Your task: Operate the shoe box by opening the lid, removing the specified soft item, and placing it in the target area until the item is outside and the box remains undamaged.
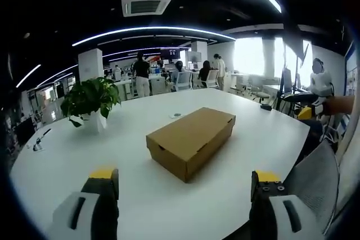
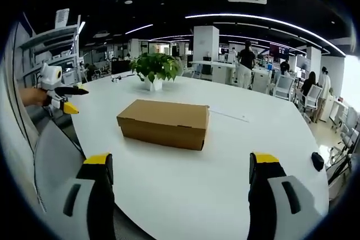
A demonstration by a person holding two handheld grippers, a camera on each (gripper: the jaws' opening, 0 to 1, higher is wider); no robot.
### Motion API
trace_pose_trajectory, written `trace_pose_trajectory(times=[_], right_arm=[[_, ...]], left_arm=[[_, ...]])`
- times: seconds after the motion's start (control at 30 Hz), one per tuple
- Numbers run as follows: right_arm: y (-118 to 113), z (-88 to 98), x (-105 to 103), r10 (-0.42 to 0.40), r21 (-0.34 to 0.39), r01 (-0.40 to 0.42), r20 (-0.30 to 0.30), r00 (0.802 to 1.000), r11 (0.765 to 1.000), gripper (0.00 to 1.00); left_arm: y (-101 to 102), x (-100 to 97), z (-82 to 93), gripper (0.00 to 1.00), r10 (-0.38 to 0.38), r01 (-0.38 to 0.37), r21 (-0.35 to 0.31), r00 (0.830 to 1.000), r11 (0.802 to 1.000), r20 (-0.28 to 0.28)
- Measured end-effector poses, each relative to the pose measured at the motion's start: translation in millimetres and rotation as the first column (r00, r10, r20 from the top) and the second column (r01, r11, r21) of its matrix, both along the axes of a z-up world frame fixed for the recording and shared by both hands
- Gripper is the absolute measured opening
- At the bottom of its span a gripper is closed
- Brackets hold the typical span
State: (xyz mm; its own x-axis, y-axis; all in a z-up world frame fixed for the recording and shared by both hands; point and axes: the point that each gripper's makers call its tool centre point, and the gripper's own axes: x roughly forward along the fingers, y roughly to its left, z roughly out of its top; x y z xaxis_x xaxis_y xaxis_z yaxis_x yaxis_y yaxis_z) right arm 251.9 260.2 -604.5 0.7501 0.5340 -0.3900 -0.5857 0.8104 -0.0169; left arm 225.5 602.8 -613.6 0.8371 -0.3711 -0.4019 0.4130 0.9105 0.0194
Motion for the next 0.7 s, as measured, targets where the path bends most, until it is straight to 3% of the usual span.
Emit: trace_pose_trajectory(times=[0.7], right_arm=[[-2.1, -1.9, 15.7, 0.053, -0.01, -0.054, -0.021, 0.998, 0.999, 0.96]], left_arm=[[-19.3, 7.5, -12.5, 0.99, -0.024, 0.024, -0.004, 0.999, 1.0, -0.046]])
